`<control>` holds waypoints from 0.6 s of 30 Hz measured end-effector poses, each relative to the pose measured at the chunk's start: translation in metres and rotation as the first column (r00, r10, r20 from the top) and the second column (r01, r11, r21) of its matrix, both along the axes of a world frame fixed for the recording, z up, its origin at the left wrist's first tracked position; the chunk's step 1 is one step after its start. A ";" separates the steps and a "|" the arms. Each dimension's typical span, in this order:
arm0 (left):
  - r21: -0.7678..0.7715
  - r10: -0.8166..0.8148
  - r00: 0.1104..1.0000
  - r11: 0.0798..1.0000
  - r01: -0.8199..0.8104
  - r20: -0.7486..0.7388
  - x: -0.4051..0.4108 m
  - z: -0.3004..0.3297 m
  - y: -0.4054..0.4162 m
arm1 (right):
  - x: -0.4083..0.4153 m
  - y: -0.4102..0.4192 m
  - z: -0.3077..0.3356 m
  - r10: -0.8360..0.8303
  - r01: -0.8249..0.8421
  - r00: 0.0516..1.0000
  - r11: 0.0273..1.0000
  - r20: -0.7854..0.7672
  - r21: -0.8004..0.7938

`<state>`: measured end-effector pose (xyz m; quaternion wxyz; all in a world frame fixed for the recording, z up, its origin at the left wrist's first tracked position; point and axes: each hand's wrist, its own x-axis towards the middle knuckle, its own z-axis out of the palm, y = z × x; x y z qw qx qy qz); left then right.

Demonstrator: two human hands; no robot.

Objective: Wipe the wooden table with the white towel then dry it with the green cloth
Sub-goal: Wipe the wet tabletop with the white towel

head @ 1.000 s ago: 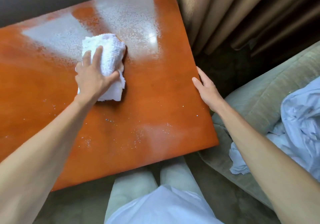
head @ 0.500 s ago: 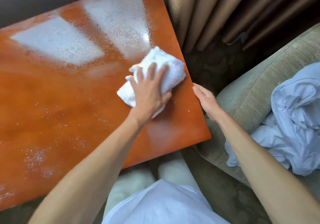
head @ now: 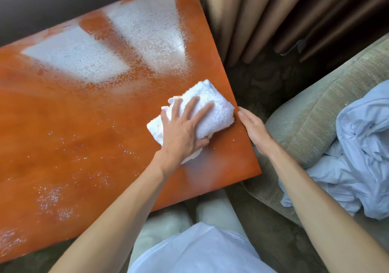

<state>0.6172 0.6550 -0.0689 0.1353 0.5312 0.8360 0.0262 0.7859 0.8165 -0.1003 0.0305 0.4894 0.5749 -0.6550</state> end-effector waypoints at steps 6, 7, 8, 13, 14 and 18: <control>-0.018 0.248 0.967 0.969 -0.247 0.054 -0.043 0.008 0.061 | 0.002 0.000 0.004 0.039 -0.039 0.999 0.999 -0.006 -0.035; -0.029 0.277 0.959 0.961 -0.276 0.060 -0.042 0.011 0.071 | 0.003 0.001 0.002 0.049 -0.050 0.999 0.998 -0.005 -0.028; -0.047 0.286 0.957 0.958 -0.283 0.048 -0.039 0.014 0.079 | 0.003 0.001 0.002 0.048 -0.048 0.999 0.999 0.001 -0.018; -0.074 0.084 0.996 0.993 -0.086 -0.038 -0.014 0.022 0.069 | 0.006 0.002 0.003 -0.072 0.073 0.997 0.997 0.020 -0.013; -0.066 0.022 0.999 0.997 -0.024 -0.034 -0.004 0.022 0.062 | 0.007 0.002 0.003 -0.080 0.080 0.996 0.997 0.031 -0.007; -0.038 -0.128 0.991 0.991 0.129 0.030 0.047 0.020 0.030 | 0.009 0.000 0.008 -0.134 0.132 0.990 0.990 0.045 0.043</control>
